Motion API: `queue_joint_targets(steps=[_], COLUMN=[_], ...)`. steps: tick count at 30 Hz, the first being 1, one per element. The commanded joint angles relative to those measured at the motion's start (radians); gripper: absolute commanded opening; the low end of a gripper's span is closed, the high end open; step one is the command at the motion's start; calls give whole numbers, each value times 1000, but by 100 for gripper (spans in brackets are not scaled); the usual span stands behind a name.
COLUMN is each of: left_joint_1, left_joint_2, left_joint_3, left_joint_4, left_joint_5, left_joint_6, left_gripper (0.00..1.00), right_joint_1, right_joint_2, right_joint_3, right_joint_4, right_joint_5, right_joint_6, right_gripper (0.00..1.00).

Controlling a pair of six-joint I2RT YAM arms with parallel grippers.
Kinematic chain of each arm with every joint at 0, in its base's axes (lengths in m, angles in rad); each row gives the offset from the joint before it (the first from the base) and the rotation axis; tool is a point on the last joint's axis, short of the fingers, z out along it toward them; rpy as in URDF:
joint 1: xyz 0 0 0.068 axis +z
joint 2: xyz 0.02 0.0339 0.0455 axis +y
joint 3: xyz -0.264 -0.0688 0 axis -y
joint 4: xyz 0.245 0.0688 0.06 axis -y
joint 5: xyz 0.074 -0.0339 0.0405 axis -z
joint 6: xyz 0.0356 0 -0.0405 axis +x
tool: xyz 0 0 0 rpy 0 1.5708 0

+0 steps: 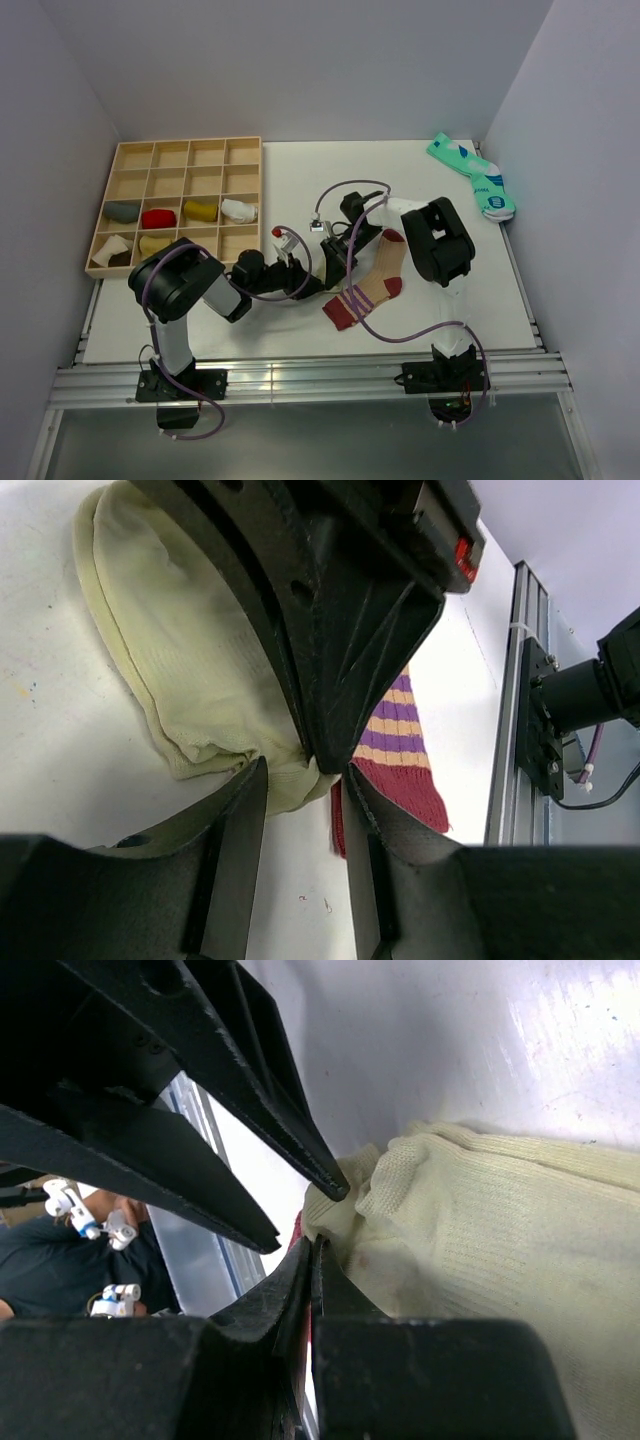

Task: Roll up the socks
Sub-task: Adjust the sock at the center of the board.

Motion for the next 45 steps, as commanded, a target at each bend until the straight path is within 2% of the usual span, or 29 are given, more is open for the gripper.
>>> queue_joint_targets(steps=[1,8,17,29,32,33,36,42,45], left_joint_1=[-14,-34,-37,-50,-55,-57,-60,-73,-78], left_joint_2=[-3,-1,-6,-32,-38,-44,-55,-83,-99], left_joint_3=[21,30,36,78,85,87,94,114,122], left_joint_4=[3,-42,-65,-158,-180,-188,-220,-300,-327], left_joint_5=[1,-7,-31,-66,-74,-77,-90,-126,-145], left_joint_6=[43,69,72,99,103,106,112,127,135], left_gripper=[42,45,43,24,17,10,0,0,0], right_joint_1=[-11,-11,-17,-18,-18,-22,-26,-41,-52], right_joint_2=[-22,-10,4,12,12,10,-2,-54,-82], right_joint_3=[51,67,71,67,60,59,41,16,19], right_joint_4=[-45,-67,-62,-21,-9,-4,40,91,99], right_joint_5=[-40,-49,-45,-26,-13,-8,32,107,124], right_joint_6=[-34,-42,-36,-8,-1,2,36,70,76], right_gripper=[3,3,2,3,3,3,11,38,47])
